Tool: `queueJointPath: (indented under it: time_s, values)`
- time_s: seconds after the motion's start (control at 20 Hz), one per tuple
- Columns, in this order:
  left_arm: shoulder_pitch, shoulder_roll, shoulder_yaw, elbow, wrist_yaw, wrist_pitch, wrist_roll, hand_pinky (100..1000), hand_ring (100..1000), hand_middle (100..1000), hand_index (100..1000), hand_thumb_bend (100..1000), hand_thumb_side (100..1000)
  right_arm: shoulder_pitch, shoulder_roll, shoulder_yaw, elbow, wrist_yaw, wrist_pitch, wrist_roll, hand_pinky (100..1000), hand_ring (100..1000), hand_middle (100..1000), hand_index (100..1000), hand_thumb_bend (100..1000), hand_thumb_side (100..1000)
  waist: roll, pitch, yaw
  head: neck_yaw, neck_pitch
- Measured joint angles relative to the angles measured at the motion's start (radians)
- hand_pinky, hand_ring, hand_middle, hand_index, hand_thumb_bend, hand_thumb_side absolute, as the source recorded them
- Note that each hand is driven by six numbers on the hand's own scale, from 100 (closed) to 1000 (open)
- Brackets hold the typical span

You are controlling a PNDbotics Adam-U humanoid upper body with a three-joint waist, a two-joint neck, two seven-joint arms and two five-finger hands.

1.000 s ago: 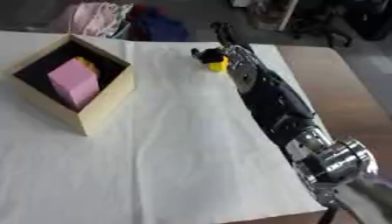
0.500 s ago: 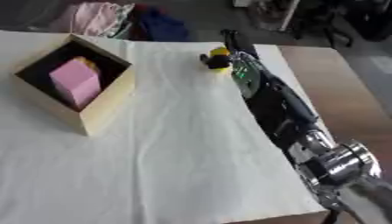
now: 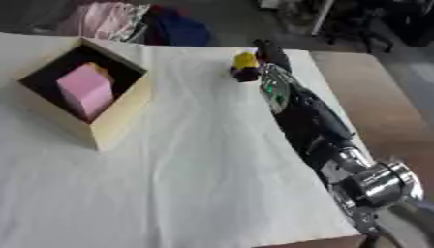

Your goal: Pick up objects on the table and place them in the box.

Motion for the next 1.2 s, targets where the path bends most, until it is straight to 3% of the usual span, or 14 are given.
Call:
queueJointPath:
  time_s: [0.3, 0.6, 0.75, 1.2]
  values:
    - [0.000, 0.000, 0.000, 0.000, 0.000, 0.000, 0.000, 771, 632, 833, 811, 685, 422, 0.006, 0.000, -0.003, 0.006, 0.007, 0.012, 0.014, 785, 729, 761, 838, 323, 280, 0.000, 0.002, 0.002, 0.000, 0.000]
    - [0.000, 0.000, 0.000, 0.000, 0.000, 0.000, 0.000, 771, 631, 833, 811, 686, 422, 0.008, 0.000, -0.005, 0.006, 0.005, 0.006, 0.025, 751, 637, 616, 708, 200, 100, 0.000, 0.002, 0.004, 0.000, 0.000]
    - [0.000, 0.000, 0.000, 0.000, 0.000, 0.000, 0.000, 772, 631, 832, 811, 686, 423, 0.008, 0.001, -0.005, 0.006, 0.002, 0.003, 0.022, 739, 610, 579, 672, 103, 100, 0.000, 0.004, 0.005, 0.000, 0.000]
    - [0.000, 0.000, 0.000, 0.000, 0.000, 0.000, 0.001, 772, 630, 832, 811, 686, 422, 0.008, 0.001, -0.004, -0.020, -0.001, -0.018, -0.006, 713, 550, 483, 570, 100, 100, 0.000, 0.004, 0.005, -0.001, 0.000]
